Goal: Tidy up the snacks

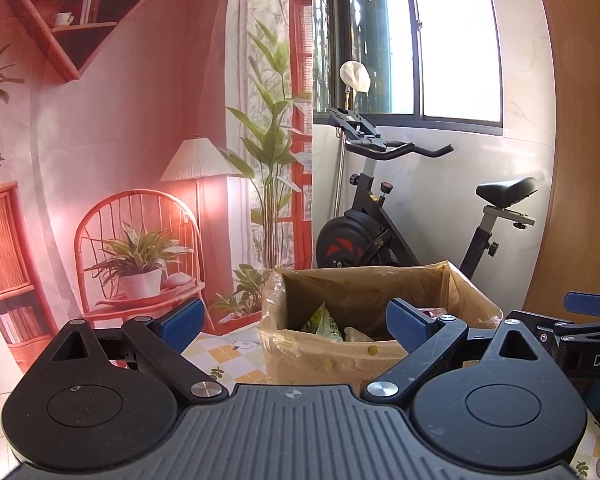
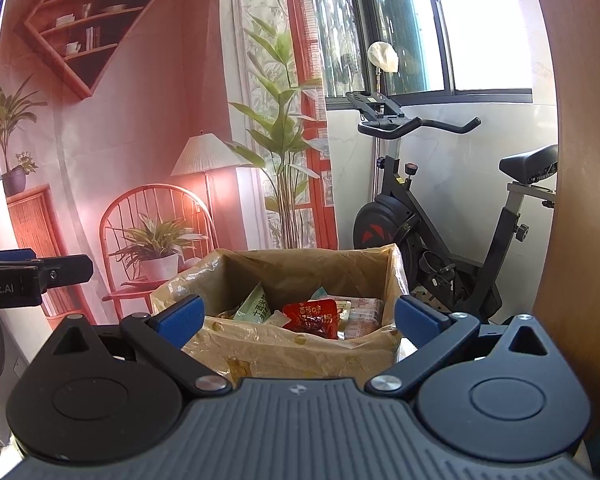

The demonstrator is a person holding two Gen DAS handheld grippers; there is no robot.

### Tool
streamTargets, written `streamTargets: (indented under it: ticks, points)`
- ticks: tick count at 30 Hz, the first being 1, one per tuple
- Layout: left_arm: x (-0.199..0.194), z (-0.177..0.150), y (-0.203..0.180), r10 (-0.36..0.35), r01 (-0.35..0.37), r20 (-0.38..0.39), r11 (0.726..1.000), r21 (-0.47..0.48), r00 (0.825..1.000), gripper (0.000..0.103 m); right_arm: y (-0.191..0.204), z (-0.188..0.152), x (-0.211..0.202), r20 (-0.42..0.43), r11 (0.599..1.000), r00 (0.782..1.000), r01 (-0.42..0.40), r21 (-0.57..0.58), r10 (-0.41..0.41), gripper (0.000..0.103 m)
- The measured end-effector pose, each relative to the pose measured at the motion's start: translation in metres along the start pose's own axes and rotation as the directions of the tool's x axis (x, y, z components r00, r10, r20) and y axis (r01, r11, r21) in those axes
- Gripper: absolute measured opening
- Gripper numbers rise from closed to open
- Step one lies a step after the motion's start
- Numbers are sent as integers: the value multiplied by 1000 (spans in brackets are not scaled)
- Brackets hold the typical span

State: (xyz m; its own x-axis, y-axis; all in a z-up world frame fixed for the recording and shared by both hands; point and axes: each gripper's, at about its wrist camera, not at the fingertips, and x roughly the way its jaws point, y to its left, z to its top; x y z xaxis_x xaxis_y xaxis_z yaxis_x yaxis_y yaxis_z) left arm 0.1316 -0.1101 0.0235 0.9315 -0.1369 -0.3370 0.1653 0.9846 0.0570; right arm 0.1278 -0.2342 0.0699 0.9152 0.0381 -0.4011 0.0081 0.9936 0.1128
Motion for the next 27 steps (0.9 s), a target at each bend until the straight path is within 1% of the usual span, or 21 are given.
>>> streamTargets:
  ticks: [12,27]
  points:
    - [-1,-1,0,24,-24,-13,1000,-1,1000,99,4,2,-4,12,1000,1000,0,-22,0,103]
    - [-1,-1,3,28,-29,-24,1000,-12,999,99,5,2,-5,18,1000,1000,1,-25,-1,103]
